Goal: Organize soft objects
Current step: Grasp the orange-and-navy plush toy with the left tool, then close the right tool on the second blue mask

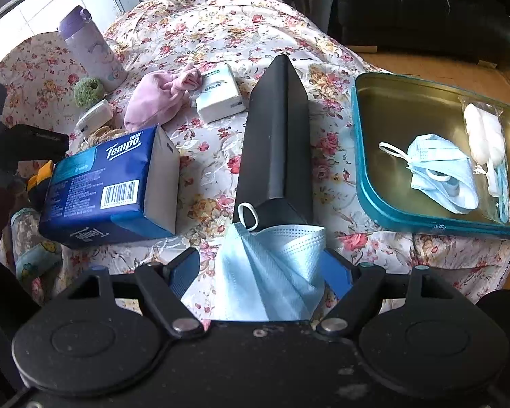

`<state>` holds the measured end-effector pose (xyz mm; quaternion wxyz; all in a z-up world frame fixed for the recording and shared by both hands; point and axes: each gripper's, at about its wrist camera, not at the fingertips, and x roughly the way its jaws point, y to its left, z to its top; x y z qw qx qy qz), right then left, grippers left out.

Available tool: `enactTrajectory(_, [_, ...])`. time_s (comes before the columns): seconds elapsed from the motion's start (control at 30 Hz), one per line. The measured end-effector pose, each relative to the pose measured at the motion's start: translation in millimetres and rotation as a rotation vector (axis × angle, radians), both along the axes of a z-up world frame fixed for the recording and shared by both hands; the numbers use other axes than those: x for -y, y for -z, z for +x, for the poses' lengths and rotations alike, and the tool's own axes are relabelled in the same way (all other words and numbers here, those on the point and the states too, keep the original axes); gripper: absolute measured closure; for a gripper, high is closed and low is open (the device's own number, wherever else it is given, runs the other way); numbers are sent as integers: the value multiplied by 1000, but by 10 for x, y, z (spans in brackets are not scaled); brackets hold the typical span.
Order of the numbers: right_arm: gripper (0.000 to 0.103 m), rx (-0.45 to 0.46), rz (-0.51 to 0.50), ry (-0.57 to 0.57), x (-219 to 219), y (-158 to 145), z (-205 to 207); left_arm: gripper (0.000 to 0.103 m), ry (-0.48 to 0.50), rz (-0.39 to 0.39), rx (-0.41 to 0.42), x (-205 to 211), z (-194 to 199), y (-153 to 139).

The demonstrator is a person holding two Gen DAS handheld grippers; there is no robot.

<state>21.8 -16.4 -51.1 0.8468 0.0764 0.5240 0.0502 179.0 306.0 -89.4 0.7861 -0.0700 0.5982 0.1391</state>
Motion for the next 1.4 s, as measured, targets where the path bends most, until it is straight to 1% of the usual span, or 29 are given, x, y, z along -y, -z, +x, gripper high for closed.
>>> enactTrajectory(0.07, [26,-5,0,-4,3,18,20,13,-8,-11,-8,-11,12,30])
enactTrajectory(0.13, [26,-9,-2,-8,-1,38,35,8,-5,-25,-20,-18,34,79])
enactTrajectory(0.27, [26,-19,5,-27,-20,60,45,7,-3,-32,-26,-19,56,138])
enactTrajectory(0.3, [26,-19,1,-31,-30,62,40,9,-4,-36,-22,-24,59,144])
enactTrajectory(0.33, [26,-19,-5,-36,-40,65,37,18,-3,-46,-18,-33,61,150])
enactTrajectory(0.37, [26,-18,-10,-40,-49,69,39,22,-8,-50,-18,-52,63,159])
enactTrajectory(0.4, [25,-19,-16,-44,-60,77,39,23,-14,-57,-15,-73,64,159])
enactTrajectory(0.43, [25,-21,-19,-45,-66,87,45,27,-17,-60,-8,-84,64,146])
enactTrajectory(0.5, [25,-24,-21,-41,-67,98,49,31,-14,-62,11,-96,55,123])
enactTrajectory(0.63, [25,-21,-34,-38,-81,97,31,34,1,-50,39,-58,46,82])
enactTrajectory(0.67, [25,-17,-41,-39,-88,88,20,34,1,-52,48,-56,33,31])
enactTrajectory(0.73, [23,-12,-52,-45,-107,78,-8,35,0,-54,76,-59,8,-33])
enactTrajectory(0.77, [21,-9,-55,-48,-117,74,-23,35,0,-52,88,-52,-24,-88])
enactTrajectory(0.83, [20,-4,-65,-59,-147,68,-53,35,-5,-44,113,-43,-41,-135])
enactTrajectory(0.93, [20,8,-104,-78,-225,75,-104,35,-9,-53,147,-46,-67,-196])
enactTrajectory(1.03, [20,32,-172,-102,-321,85,-165,35,-10,-66,175,-46,-86,-248])
enactTrajectory(1.2, [21,52,-279,-142,-457,165,-214,35,-6,-73,191,-63,-111,-283])
enactTrajectory(1.23, [23,52,-298,-145,-470,187,-217,35,-7,-77,193,-67,-125,-294])
enactTrajectory(1.3, [34,42,-311,-143,-476,217,-220,35,-12,-83,197,-83,-149,-308])
enactTrajectory(1.33, [37,36,-310,-140,-470,225,-216,35,-15,-87,200,-93,-160,-315])
enactTrajectory(1.4, [58,25,-303,-136,-451,225,-206,35,-19,-98,209,-110,-181,-332])
